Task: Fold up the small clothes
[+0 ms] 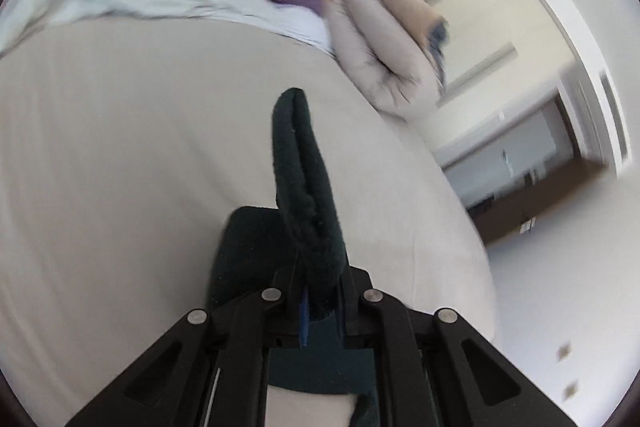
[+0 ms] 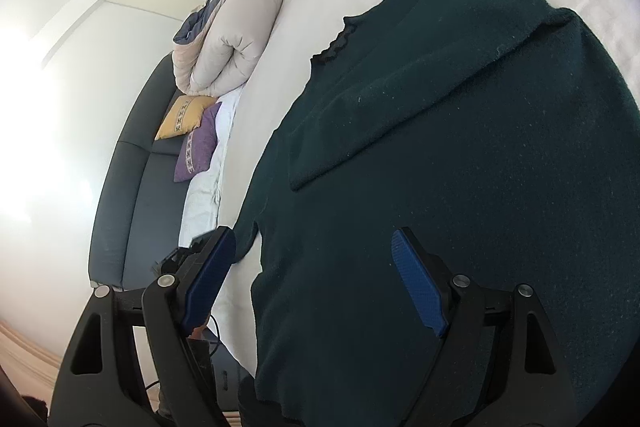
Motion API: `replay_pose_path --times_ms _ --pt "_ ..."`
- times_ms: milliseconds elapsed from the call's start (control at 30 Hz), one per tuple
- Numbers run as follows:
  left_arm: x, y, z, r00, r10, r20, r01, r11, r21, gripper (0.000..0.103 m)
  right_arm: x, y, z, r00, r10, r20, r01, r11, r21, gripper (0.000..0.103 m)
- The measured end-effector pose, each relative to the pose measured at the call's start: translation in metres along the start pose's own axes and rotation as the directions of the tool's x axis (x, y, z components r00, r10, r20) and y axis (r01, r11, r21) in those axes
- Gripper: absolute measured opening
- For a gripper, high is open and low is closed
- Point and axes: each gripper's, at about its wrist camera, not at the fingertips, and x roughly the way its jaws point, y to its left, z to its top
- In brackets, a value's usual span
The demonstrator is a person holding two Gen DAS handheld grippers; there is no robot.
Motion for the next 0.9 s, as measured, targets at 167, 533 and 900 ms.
replay_pose_path --times_ms 167,533,900 --pt "0.040 -0.140 -0.124 0.990 0.127 -0.066 -0.065 0.812 0.581 0.010 0.022 0.024 0.030 1.000 0.027 -0.005 -0.027 0.999 -0.033 0.080" --pt "0.051 -0.161 -0.228 0.973 0.225 0.058 -0.165 0.495 0.853 0.010 0.137 0.065 0.074 0.968 0.136 -0.212 -0.131 0.991 0.036 0.080" --pt "0.048 -0.158 -0.238 0.973 0.207 0.099 -0.184 0.448 0.875 0.010 0.239 0.057 0.061 0.915 0.170 -0.367 -0.110 0.978 0.178 0.052"
